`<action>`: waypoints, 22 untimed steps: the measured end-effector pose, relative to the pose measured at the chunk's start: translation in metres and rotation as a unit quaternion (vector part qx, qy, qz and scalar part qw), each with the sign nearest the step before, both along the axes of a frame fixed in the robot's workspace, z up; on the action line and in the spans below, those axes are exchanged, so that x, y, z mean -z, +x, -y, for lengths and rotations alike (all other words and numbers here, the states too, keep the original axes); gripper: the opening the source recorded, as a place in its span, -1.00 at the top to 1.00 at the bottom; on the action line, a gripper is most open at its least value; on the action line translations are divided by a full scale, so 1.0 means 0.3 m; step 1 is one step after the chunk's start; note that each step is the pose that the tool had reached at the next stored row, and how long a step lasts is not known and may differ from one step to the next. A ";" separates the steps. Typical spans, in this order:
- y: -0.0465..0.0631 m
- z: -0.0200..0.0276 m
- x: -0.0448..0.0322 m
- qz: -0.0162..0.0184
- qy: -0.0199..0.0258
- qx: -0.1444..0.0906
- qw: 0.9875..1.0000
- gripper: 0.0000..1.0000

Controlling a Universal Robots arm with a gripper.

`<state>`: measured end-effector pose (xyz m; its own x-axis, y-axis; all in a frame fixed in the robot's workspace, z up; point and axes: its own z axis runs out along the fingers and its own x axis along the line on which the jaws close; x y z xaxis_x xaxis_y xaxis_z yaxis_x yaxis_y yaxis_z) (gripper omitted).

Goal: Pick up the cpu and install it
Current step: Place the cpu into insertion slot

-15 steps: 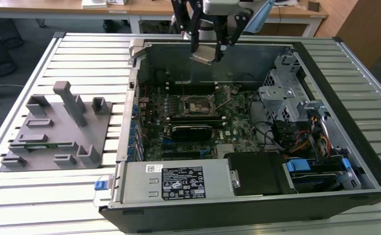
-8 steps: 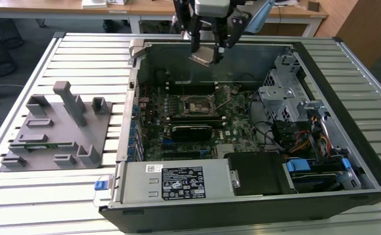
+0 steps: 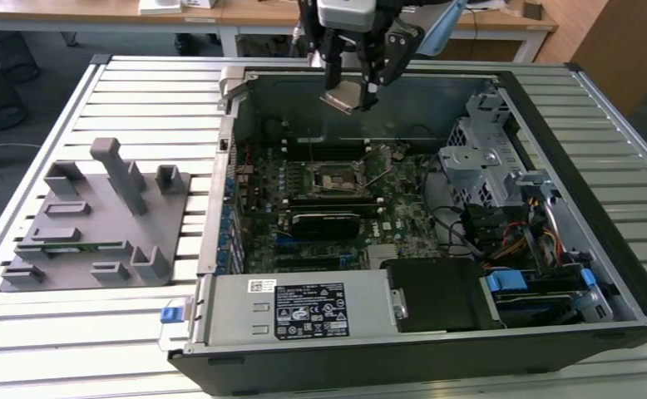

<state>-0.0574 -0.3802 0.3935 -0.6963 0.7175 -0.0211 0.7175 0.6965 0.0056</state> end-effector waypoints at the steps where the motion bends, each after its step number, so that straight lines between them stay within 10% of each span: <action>1: 0.000 0.000 0.001 0.000 0.000 0.007 1.000 -0.08; 9: 0.000 -0.002 0.009 0.000 0.000 0.060 0.998 -0.08; 22: 0.002 -0.009 0.016 0.000 -0.001 0.133 0.991 -0.08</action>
